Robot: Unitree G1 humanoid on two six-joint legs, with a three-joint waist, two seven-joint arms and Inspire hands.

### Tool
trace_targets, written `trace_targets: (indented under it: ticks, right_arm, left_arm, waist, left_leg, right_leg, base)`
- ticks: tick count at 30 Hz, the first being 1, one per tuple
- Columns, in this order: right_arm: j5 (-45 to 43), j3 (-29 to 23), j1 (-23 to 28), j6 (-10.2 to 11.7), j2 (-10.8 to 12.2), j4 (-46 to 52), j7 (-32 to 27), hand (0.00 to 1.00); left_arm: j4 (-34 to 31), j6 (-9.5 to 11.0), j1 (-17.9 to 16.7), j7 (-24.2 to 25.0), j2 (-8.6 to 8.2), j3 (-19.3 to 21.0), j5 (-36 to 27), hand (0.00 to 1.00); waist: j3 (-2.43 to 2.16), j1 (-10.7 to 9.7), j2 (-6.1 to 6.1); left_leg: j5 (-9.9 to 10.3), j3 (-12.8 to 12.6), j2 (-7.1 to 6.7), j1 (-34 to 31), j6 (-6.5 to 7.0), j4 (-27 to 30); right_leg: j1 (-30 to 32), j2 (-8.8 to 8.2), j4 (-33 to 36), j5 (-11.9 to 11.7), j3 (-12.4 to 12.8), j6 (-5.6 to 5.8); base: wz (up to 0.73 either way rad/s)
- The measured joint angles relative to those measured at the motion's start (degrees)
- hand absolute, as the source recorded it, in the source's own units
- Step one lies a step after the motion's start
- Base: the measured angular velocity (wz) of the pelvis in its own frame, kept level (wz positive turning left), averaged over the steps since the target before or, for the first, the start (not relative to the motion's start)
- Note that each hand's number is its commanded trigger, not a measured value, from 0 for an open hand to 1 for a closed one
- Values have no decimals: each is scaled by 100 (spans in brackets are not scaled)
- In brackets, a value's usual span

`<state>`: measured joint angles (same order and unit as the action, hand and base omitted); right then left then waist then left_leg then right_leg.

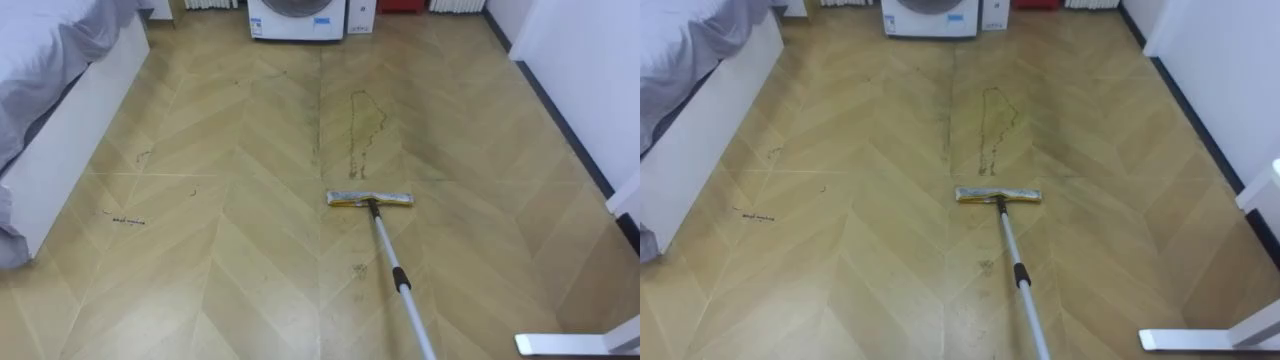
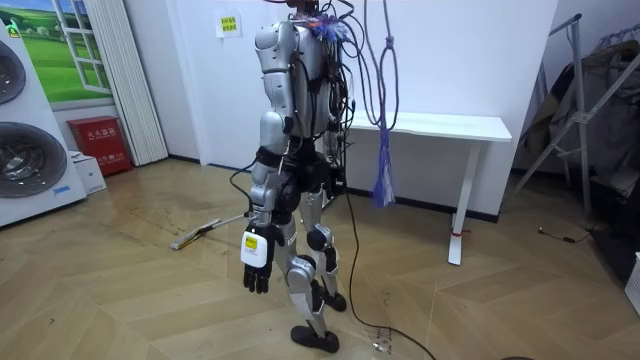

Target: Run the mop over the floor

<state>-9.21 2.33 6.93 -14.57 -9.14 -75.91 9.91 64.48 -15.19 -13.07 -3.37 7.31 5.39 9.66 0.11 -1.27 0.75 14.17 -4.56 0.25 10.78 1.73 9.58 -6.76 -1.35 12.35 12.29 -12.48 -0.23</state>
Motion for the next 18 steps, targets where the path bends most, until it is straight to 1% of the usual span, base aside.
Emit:
trace_targets:
  ticks: [5,8,9,12,18]
  right_arm:
    - [0,35,-1,-33,3,-15,-66,100]
    - [0,79,-8,-34,3,-18,-120,100]
    - [0,83,-9,-34,3,-17,-122,100]
    - [-43,52,-14,-43,3,-15,-106,100]
    - [-33,40,-13,-52,2,-13,-101,100]
  left_arm:
    - [7,2,37,-15,-8,-7,0,0]
    - [81,3,43,-64,-8,-5,-5,0]
    - [93,-11,45,-86,-8,-5,-5,0]
    - [95,-80,21,-90,-6,18,10,0]
    - [96,-138,-6,-92,-11,14,2,0]
  waist:
    - [1,-1,4]
    - [2,13,8]
    - [1,12,7]
    - [-1,14,-10]
    - [-7,18,-55]
  left_leg:
    - [0,1,-1,-2,0,2]
    - [0,-37,-1,-2,0,3]
    - [0,-38,1,-2,0,-1]
    - [7,-26,8,-6,-9,-20]
    - [10,-20,13,-44,-13,-39]
  right_leg:
    - [-2,3,3,3,1,-3]
    - [4,17,-24,3,59,-3]
    - [3,34,-62,3,112,-4]
    - [19,45,-56,3,120,-4]
    - [71,50,-46,3,117,-7]
  base:
    - [0]
    - [-3]
    - [-4]
    - [0]
    - [0]
